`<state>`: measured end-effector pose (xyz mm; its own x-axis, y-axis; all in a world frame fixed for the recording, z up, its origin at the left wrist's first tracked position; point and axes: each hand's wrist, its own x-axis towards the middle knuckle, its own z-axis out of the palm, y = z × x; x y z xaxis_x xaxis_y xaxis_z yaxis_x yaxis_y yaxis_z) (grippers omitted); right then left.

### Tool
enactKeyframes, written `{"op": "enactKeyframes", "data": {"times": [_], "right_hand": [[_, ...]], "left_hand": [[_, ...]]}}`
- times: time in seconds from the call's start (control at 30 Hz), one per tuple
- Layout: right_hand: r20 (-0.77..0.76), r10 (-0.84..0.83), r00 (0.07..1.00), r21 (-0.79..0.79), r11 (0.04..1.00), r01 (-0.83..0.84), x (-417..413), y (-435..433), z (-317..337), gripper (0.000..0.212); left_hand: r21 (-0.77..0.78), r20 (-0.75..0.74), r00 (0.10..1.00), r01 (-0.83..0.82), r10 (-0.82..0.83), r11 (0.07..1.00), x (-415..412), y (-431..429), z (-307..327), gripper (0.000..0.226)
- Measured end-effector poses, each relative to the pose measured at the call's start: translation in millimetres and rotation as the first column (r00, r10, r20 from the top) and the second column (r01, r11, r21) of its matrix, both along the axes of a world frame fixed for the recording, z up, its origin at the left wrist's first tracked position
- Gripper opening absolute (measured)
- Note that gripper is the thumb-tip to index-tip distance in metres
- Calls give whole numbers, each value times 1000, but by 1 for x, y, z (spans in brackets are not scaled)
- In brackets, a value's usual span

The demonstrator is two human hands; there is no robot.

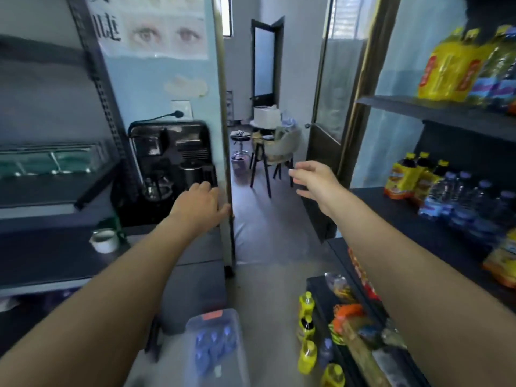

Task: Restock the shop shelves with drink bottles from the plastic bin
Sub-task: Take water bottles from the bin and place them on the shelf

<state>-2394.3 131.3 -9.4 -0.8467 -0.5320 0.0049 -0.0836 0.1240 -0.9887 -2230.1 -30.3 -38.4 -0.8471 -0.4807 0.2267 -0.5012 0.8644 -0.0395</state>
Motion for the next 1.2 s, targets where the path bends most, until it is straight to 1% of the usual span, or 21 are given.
{"op": "enactKeyframes", "data": {"times": [0.2, 0.37, 0.5, 0.6, 0.83, 0.97, 1.2], "right_hand": [[14, 128, 992, 79, 988, -129, 56, -59, -29, 38], [5, 179, 984, 154, 972, -178, 92, -89, -59, 40], [56, 212, 976, 180, 959, -218, 109, -106, -89, 39], [108, 223, 969, 187, 953, -240, 112, -119, -115, 39], [212, 234, 949, 164, 948, -271, 79, -160, -187, 32], [272, 243, 931, 171, 940, -295, 47, -185, -236, 41], [323, 247, 914, 189, 929, -318, 6, -218, -326, 42]], "left_hand": [[75, 36, 989, -145, 142, 987, 67, -33, -28, 49], [121, 87, 975, -215, 205, 969, 108, -50, -67, 48], [234, 136, 960, -271, 244, 934, 123, -64, -97, 56], [284, 193, 952, -287, 239, 915, 119, -76, -114, 59], [314, 186, 944, -320, 273, 894, 82, -103, -165, 53], [320, 196, 936, -342, 292, 883, 55, -120, -206, 50], [387, 193, 919, -394, 344, 834, 19, -149, -293, 45]]}}
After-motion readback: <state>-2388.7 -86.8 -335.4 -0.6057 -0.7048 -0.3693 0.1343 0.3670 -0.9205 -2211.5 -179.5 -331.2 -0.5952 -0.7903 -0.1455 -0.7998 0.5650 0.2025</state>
